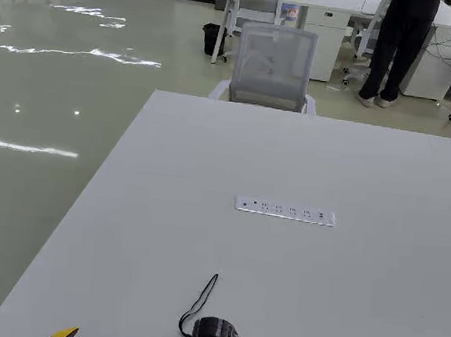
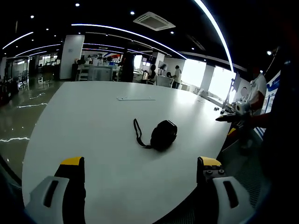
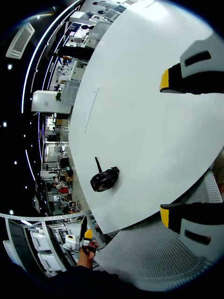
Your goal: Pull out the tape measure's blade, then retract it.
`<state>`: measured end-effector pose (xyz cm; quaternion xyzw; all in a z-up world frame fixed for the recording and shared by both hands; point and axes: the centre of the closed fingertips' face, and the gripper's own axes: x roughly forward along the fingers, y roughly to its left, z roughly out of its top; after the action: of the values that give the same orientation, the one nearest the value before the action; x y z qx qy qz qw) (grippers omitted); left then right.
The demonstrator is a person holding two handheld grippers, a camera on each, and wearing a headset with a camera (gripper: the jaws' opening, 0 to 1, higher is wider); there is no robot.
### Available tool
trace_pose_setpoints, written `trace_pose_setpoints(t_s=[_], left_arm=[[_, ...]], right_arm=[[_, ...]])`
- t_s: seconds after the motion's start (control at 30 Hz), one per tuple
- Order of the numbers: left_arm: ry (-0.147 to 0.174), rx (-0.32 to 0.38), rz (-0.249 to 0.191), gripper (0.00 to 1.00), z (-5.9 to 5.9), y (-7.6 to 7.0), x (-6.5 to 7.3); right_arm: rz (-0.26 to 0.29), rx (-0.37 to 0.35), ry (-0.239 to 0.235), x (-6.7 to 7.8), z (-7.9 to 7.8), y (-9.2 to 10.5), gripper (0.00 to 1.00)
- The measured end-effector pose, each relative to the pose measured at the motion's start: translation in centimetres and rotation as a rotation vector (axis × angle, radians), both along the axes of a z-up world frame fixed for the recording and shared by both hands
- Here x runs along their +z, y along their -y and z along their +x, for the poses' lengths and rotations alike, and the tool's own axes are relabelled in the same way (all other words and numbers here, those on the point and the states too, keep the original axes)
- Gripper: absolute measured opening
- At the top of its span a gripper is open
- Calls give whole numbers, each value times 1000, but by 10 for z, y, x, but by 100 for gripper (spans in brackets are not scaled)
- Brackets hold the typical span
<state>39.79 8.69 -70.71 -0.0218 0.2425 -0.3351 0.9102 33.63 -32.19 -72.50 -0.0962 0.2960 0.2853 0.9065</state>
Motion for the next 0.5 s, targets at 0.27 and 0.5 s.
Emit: trace_pose_setpoints(t_s=[0.27,0.5], left_arm=[[-6,-20,6,99,-3,6,0],[-12,-33,10,99,-5,10,4]], right_arm=[[8,-10,8,3,6,6,100],[24,-26,24,7,15,6,100]])
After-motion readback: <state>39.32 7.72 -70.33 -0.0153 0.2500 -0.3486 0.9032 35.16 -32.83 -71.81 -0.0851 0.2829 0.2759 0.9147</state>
